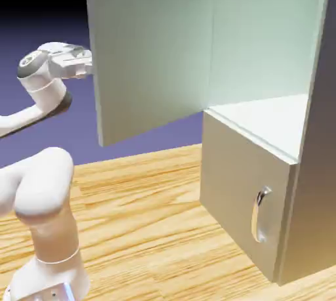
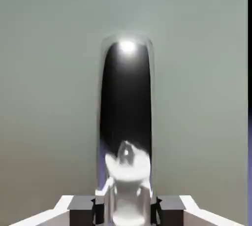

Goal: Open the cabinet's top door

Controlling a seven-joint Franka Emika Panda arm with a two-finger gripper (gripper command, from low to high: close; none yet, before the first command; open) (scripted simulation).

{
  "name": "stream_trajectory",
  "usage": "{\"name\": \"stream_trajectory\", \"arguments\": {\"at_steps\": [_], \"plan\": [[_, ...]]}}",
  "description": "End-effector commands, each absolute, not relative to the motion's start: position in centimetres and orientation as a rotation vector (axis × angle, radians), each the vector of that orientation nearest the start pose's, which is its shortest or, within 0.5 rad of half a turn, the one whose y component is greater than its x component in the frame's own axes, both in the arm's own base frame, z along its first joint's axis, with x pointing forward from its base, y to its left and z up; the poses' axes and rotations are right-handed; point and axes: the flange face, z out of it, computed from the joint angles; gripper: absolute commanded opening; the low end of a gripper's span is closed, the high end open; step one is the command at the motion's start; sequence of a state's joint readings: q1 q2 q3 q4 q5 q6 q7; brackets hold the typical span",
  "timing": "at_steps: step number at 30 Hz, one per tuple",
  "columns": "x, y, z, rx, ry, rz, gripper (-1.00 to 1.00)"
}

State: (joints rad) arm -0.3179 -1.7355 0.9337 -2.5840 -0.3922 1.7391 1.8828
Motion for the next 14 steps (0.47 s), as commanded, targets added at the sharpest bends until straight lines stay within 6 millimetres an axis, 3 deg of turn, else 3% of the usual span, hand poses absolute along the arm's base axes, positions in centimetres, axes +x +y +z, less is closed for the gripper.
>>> {"name": "stream_trajectory", "arguments": {"at_steps": [1,9,14], "plan": [[13.6,23.1,57.6,-1.319,2.093,-2.413,-1.0],[14.7,30.7,57.6,-1.169,2.326,-2.472,-1.0],[15.8,34.4,57.6,-1.082,2.446,-2.495,-1.0]]}}
